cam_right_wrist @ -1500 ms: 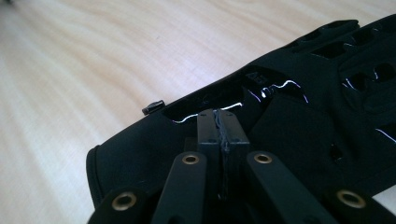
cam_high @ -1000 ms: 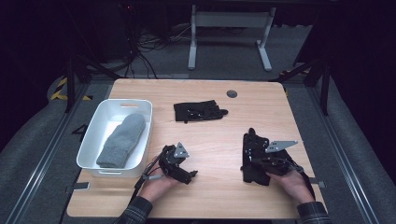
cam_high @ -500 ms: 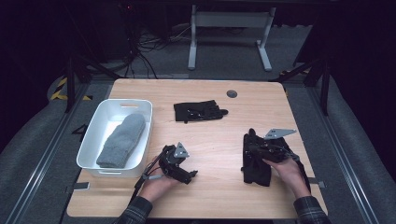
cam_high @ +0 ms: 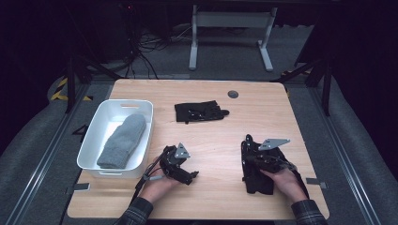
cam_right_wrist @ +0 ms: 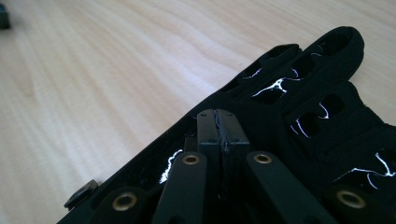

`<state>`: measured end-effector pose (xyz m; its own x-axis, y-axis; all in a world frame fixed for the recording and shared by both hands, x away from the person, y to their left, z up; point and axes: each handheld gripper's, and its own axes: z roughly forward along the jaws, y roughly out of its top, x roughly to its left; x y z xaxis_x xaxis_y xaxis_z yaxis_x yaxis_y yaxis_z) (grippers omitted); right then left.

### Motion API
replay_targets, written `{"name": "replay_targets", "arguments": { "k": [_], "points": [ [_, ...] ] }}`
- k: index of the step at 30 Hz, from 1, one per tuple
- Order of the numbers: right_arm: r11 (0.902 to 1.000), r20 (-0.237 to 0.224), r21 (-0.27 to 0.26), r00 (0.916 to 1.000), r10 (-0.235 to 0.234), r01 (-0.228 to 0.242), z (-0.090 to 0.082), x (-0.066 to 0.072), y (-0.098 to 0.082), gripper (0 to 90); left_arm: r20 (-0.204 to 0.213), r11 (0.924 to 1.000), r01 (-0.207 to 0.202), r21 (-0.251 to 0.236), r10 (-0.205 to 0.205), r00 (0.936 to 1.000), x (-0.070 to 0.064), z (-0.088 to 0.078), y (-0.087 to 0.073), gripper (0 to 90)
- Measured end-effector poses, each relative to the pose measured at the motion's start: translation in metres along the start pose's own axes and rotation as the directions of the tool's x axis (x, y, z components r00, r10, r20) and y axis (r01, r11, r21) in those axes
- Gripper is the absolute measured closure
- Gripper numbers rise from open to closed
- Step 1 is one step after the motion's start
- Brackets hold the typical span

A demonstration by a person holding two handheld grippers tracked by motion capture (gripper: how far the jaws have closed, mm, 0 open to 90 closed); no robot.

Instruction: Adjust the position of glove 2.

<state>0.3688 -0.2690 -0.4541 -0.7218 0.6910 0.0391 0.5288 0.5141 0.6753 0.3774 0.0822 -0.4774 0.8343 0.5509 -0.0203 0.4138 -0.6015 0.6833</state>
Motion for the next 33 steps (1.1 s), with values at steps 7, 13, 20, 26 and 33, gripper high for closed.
{"name": "replay_targets", "arguments": {
  "k": [7,13,20,26,33],
  "points": [
    [0.9999,-0.001,0.007,1.0000,-0.008,0.008,-0.007,0.025,-0.009,90.0,0.000,1.0000,0.000,0.001,0.000,1.0000,0.000,0.000,0.000,0.0],
    [0.9997,-0.016,0.007,0.9996,-0.025,0.025,-0.012,0.040,-0.016,89.9,0.000,1.0000,0.000,0.000,0.000,1.0000,0.000,0.000,0.000,0.0],
    [0.9990,-0.035,-0.043,0.9993,-0.014,0.013,-0.019,0.032,-0.013,75.3,0.001,1.0000,0.000,0.001,0.000,1.0000,0.000,0.000,0.000,0.0],
    [0.9930,0.074,-0.116,0.9968,0.032,-0.023,-0.035,0.004,-0.017,51.8,0.001,1.0000,-0.001,0.000,0.001,1.0000,0.000,0.000,0.000,0.0],
    [0.9865,0.169,-0.135,0.9789,0.114,-0.092,-0.042,-0.033,-0.034,35.6,0.002,1.0000,-0.002,0.000,0.002,1.0000,0.000,0.000,0.000,0.0]
  ]
}}
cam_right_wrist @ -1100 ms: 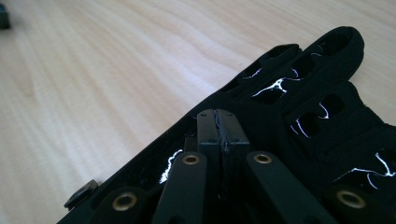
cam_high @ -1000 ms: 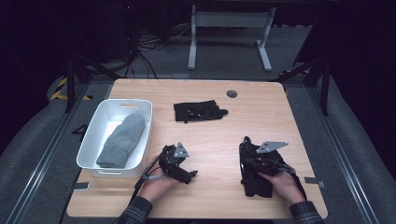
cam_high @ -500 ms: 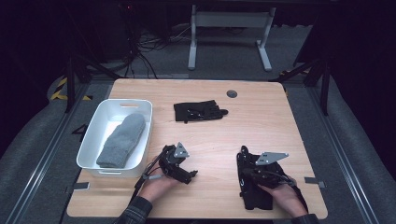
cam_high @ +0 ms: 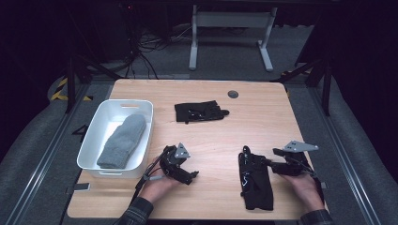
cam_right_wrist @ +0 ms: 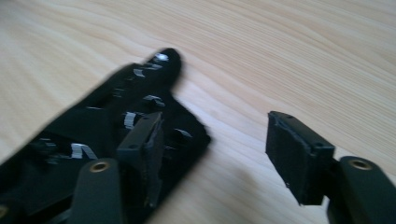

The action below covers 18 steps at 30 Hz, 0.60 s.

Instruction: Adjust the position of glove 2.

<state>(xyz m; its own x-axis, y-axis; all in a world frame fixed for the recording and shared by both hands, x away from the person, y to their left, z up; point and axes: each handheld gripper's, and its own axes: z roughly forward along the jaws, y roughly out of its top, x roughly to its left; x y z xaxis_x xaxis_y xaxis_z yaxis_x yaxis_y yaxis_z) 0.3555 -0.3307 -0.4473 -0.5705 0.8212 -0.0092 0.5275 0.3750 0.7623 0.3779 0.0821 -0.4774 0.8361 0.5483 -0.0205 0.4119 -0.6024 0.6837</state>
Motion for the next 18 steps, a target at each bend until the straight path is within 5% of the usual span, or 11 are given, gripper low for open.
{"name": "replay_targets", "arguments": {
  "k": [4,9,15,18],
  "points": [
    [0.9978,0.071,0.016,0.9955,0.064,-0.065,0.002,-0.021,-0.011,24.9,0.003,1.0000,-0.002,-0.001,0.002,1.0000,0.000,0.000,0.000,0.0],
    [0.9947,0.105,0.036,0.9902,0.092,-0.096,0.007,-0.027,-0.016,22.4,0.005,1.0000,-0.005,-0.006,0.005,1.0000,0.001,0.000,0.001,0.8],
    [0.9952,0.129,0.021,0.9874,0.092,-0.095,0.010,-0.026,-0.018,19.8,0.006,0.9997,0.022,-0.012,-0.022,0.9998,0.006,-0.004,0.006,18.4],
    [0.9956,0.130,0.024,0.9878,0.086,-0.090,0.011,-0.026,-0.018,19.2,0.015,0.9993,0.036,-0.004,-0.036,0.9992,0.010,-0.006,0.014,36.7]
  ]
}}
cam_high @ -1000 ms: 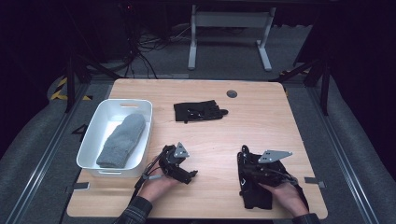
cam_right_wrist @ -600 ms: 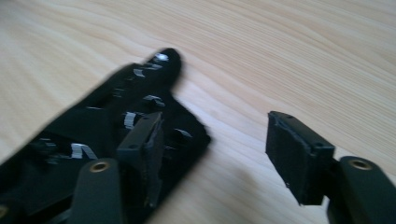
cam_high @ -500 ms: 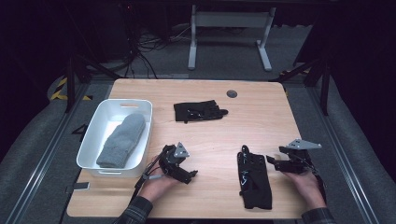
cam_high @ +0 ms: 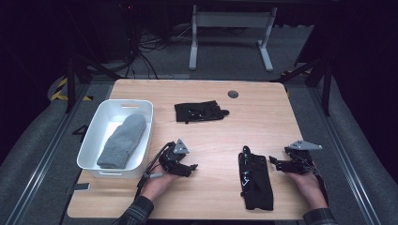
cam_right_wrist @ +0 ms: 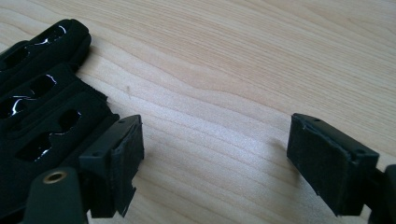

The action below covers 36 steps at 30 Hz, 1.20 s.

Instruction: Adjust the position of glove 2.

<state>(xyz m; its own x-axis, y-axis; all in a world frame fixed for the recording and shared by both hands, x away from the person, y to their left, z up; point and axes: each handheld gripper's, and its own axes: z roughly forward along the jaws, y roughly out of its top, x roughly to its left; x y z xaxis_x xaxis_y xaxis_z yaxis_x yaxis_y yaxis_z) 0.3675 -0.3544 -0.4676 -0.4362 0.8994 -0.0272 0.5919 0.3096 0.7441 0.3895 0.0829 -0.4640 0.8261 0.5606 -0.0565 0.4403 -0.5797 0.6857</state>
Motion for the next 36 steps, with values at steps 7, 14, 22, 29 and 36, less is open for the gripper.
{"name": "replay_targets", "arguments": {
  "k": [7,14,22,29,36],
  "points": [
    [1.0000,-0.004,0.001,1.0000,-0.005,0.005,0.000,0.000,0.000,18.3,-0.017,0.9995,0.026,-0.015,-0.026,0.9995,0.013,-0.001,0.028,78.9],
    [1.0000,-0.004,0.002,1.0000,-0.005,0.005,0.000,0.000,0.000,18.2,-0.035,0.9995,0.019,-0.024,-0.020,0.9992,0.030,0.010,0.056,89.8],
    [1.0000,-0.004,0.002,1.0000,-0.004,0.004,0.000,0.000,0.000,18.2,-0.061,0.9997,0.004,-0.024,-0.005,0.9981,0.053,0.023,0.089,89.7],
    [1.0000,-0.004,0.002,1.0000,-0.005,0.005,0.000,0.000,0.000,18.1,-0.075,0.9997,0.008,-0.023,-0.009,0.9972,0.075,0.036,0.112,89.7],
    [1.0000,-0.004,0.002,1.0000,-0.005,0.005,0.001,0.000,0.000,17.6,-0.099,0.9995,0.029,-0.012,-0.030,0.9946,0.090,0.056,0.114,89.8]
  ]
}}
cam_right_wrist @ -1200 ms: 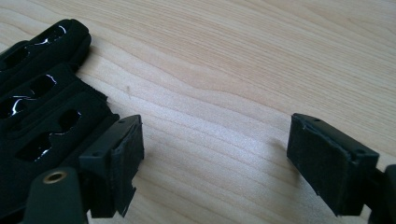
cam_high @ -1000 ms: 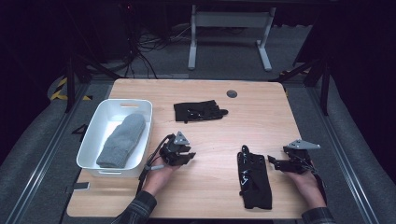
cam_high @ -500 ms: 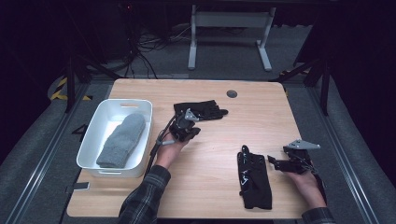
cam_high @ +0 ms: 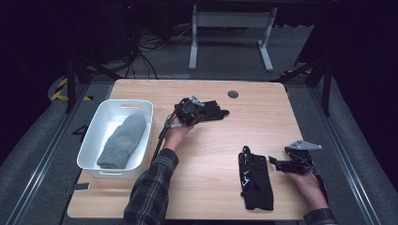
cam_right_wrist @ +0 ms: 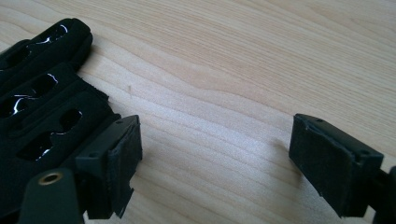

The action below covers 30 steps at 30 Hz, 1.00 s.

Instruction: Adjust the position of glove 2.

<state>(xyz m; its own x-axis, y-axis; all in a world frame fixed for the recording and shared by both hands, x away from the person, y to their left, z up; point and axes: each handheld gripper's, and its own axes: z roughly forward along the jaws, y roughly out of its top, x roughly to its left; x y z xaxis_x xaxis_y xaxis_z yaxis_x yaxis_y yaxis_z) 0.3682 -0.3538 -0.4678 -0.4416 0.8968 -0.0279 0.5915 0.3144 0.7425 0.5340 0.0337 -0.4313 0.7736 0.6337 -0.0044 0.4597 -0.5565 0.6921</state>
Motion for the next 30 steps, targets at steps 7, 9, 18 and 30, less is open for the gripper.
{"name": "replay_targets", "arguments": {
  "k": [7,9,18,30],
  "points": [
    [1.0000,-0.001,0.001,1.0000,-0.001,0.001,0.000,0.000,0.000,17.4,-0.012,0.9999,0.008,0.011,-0.008,0.9999,0.005,0.018,-0.003,89.7],
    [1.0000,-0.001,0.001,1.0000,-0.002,0.002,0.000,0.000,0.000,17.3,-0.022,0.9997,0.000,0.023,0.001,0.9998,0.006,0.022,-0.003,89.7],
    [1.0000,-0.002,0.001,1.0000,-0.002,0.002,0.000,0.000,0.000,17.2,-0.030,0.9986,0.020,0.048,-0.018,0.9994,0.018,0.032,0.003,89.8],
    [1.0000,-0.002,0.001,1.0000,-0.003,0.003,0.000,0.000,0.000,17.2,0.029,0.9977,0.047,0.050,-0.048,0.9984,0.001,0.018,-0.013,90.0]
  ]
}}
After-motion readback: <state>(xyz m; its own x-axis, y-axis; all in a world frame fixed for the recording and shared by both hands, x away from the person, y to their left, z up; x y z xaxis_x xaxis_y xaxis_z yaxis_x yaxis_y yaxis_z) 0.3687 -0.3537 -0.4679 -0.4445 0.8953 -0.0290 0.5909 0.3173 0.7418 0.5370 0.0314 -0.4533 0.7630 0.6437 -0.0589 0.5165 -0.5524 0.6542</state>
